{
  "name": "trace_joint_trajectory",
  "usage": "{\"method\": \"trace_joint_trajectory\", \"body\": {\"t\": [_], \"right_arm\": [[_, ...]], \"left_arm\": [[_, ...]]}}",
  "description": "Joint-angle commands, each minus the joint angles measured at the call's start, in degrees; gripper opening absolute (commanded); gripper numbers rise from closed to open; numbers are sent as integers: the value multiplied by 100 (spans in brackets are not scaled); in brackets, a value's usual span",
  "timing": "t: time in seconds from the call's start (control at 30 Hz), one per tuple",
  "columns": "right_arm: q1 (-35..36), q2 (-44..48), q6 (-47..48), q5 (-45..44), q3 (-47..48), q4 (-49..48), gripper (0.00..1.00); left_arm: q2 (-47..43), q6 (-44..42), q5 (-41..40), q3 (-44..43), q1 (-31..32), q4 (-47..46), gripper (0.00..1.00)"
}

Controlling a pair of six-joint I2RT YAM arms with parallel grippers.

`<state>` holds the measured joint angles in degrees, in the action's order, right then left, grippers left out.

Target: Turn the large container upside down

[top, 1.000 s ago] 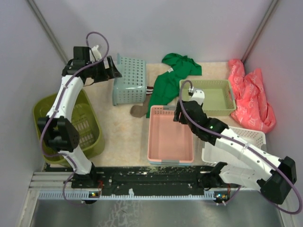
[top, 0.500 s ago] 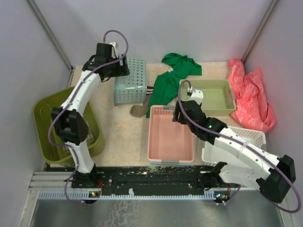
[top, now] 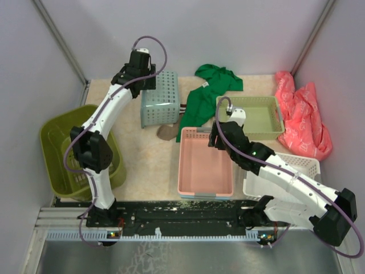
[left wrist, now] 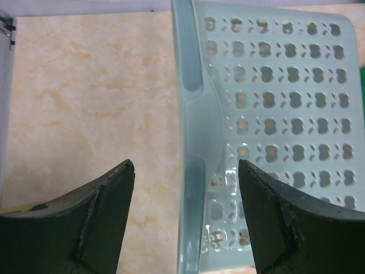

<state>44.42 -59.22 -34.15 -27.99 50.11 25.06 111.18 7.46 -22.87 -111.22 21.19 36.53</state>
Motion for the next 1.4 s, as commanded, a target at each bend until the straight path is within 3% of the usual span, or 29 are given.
{"method": "trace_joint_trajectory", "body": {"t": [0.0,0.3,0.67,0.97,1.13,1.37], "right_arm": [[-26,73,-18,-45,5,-120,63],[-24,112,-19,-86,-3,-61,63],[-29,76,2,-98,42,-59,63],[-25,30,5,-74,88,-66,63],[-29,25,7,-70,113,-53,63],[-30,-28,15,-59,169,-44,63]], "left_arm": [[288,-220,-419,-315,-17,-185,78],[693,-242,-250,-653,-20,-234,71],[819,-200,-142,-712,-165,-209,48],[814,-94,271,-702,-374,-182,22],[670,129,949,-518,-698,-306,2],[220,599,2803,272,-1594,-850,0]]}}
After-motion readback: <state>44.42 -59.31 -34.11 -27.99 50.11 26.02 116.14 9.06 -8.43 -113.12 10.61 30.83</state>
